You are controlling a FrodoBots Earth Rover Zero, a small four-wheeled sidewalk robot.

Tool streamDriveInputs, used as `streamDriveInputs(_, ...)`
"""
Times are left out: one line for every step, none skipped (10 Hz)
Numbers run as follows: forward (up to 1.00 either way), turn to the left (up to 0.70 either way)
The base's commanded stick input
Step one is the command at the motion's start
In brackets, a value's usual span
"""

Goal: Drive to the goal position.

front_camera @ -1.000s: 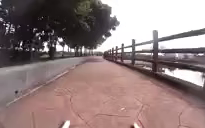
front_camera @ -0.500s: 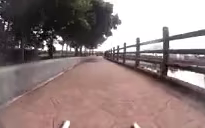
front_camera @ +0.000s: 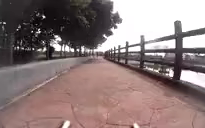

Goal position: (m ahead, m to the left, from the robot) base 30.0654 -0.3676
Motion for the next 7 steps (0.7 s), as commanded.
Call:
streamDriveInputs(1.00, 0.00)
streamDriveInputs(1.00, 0.00)
streamDriveInputs(1.00, 0.00)
streamDriveInputs(1.00, 0.00)
streamDriveInputs(1.00, 0.00)
streamDriveInputs(1.00, 0.00)
streamDriveInputs(1.00, 0.00)
